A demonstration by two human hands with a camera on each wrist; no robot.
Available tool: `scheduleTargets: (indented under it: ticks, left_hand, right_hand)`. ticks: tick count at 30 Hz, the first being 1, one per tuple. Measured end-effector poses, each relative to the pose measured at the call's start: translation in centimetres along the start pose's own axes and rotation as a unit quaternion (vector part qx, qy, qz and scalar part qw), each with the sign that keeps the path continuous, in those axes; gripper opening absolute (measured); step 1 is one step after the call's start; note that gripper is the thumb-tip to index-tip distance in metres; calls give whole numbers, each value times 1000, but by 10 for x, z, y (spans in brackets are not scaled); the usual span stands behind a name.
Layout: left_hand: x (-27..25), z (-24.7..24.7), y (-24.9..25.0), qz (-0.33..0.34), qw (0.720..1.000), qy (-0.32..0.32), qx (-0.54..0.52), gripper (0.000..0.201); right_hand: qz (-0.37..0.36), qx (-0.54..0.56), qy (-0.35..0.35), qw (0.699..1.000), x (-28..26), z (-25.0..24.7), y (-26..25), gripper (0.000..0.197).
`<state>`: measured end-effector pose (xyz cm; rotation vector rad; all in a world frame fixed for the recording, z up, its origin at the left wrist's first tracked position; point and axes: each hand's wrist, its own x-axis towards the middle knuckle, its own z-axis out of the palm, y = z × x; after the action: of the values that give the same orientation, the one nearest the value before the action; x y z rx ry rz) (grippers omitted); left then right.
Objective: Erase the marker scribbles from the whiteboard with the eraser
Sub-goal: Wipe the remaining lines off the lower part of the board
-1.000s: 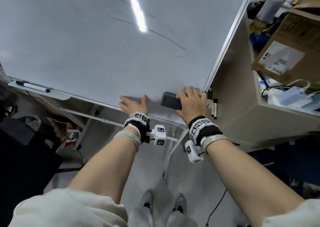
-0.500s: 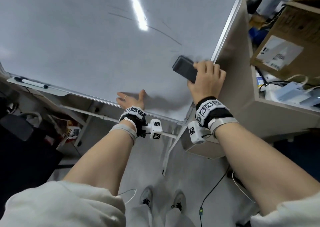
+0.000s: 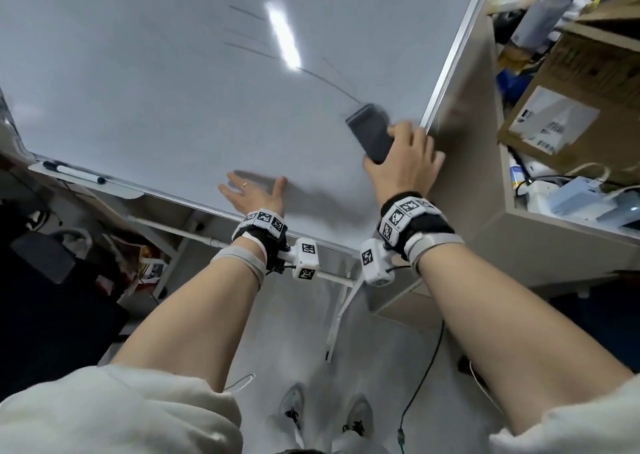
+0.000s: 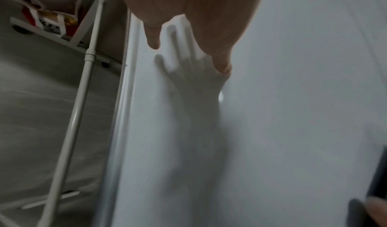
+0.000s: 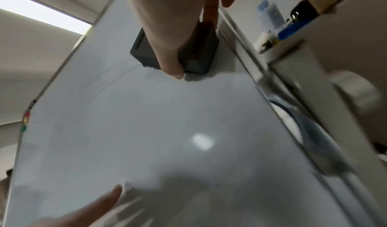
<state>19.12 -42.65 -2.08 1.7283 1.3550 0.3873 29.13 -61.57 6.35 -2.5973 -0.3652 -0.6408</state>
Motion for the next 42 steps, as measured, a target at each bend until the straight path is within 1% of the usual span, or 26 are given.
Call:
scheduleTargets:
  ticks: [3, 8, 10, 14, 19, 21, 23, 25, 28, 30, 33, 35, 37, 39, 42]
  left_hand:
    - [13, -21, 17, -19, 1000, 2, -24, 115]
    - [33, -47, 25, -39, 998, 9, -43, 104]
    - [46, -58, 27, -44, 998, 9, -45, 103]
    - [97, -86, 26, -34, 999, 15, -34, 105]
    - [152, -125, 24, -16, 1000, 13, -22, 102]
    - [165, -131, 20, -9, 1000, 8, -18, 103]
    - [168, -130, 16, 2, 1000, 2, -26, 102]
    - [164, -123, 14, 8, 999, 5, -43, 101]
    - [152, -112, 17, 0, 997, 25, -68, 98]
    - [142, -106, 23, -11, 996, 38, -80, 96]
    - [121, -92, 29, -27, 993, 64, -94, 92]
    - [103, -79, 33, -28, 993, 66, -97, 91]
    - [86, -67, 37, -28, 993, 63, -94, 92]
    - [76, -60, 41, -31, 993, 64, -89, 93]
    - [78, -58, 40, -25, 993, 75, -83, 93]
  right_hand:
    - [13, 33, 10, 999, 27, -8, -18, 52]
    - [26, 104, 18, 994, 34, 0, -43, 60]
    - [34, 127, 20, 991, 36, 6, -63, 61]
    - [40, 144, 24, 988, 38, 26, -121, 62]
    - [18, 135, -13, 991, 30, 54, -195, 61]
    - [5, 116, -42, 992, 25, 62, -212, 61]
    - [-8, 96, -65, 993, 22, 67, -222, 60]
    - [-4, 84, -62, 995, 19, 66, -222, 60]
    - [23, 59, -30, 998, 17, 57, -204, 57]
    - [74, 53, 7, 996, 16, 46, -178, 55]
    - [165, 35, 49, 984, 14, 30, -134, 57]
    - [219, 14, 58, 974, 10, 22, -109, 60]
    - [258, 5, 53, 965, 7, 17, -93, 63]
    - [271, 13, 48, 961, 8, 16, -84, 64]
    - [269, 42, 52, 961, 10, 20, -85, 64]
